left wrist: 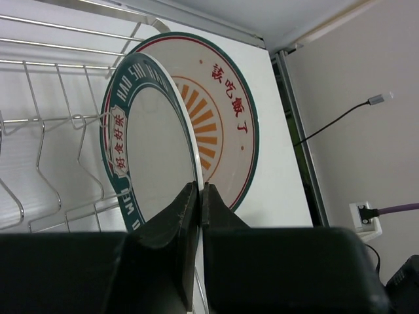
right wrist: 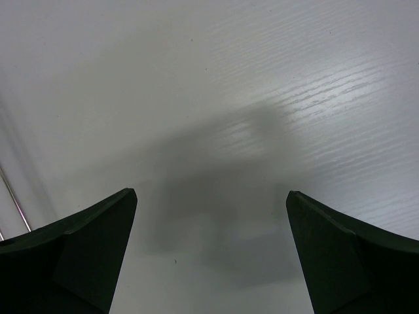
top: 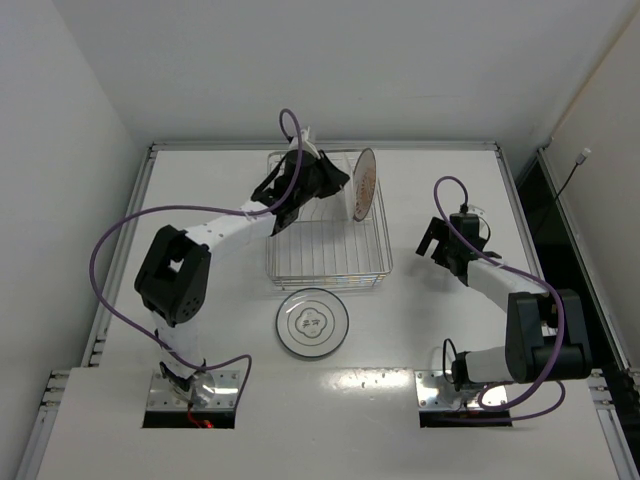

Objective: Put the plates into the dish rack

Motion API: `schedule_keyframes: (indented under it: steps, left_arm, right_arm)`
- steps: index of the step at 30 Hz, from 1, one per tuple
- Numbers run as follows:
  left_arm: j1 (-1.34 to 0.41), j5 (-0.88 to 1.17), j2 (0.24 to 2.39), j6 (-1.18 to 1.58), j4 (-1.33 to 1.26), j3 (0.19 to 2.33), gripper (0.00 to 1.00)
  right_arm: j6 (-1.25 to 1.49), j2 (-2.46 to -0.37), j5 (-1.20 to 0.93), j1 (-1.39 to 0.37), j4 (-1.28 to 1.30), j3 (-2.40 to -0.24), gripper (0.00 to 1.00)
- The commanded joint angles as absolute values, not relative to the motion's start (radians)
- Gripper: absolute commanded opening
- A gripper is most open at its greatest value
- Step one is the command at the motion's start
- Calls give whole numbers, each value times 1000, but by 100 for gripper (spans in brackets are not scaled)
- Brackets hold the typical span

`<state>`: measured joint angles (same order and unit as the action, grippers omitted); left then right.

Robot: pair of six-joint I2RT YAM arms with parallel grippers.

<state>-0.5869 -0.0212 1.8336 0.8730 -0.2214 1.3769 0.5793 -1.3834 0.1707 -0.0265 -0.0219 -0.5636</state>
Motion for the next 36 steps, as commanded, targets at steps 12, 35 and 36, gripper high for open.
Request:
schedule_keyframes:
  steps: [12, 35, 36]
  left_arm:
    - [-633, -96, 1652, 638, -1, 1563, 80]
    - [-565, -730, 753, 422, 123, 634, 100]
    - [-555, -742, 753, 422, 123, 646, 100]
  right_arm:
    - [574, -1382, 150, -20, -55, -603, 96]
    - [1190, -730, -436, -96, 115, -78, 100]
    - [1221, -730, -405, -133, 115, -78, 100]
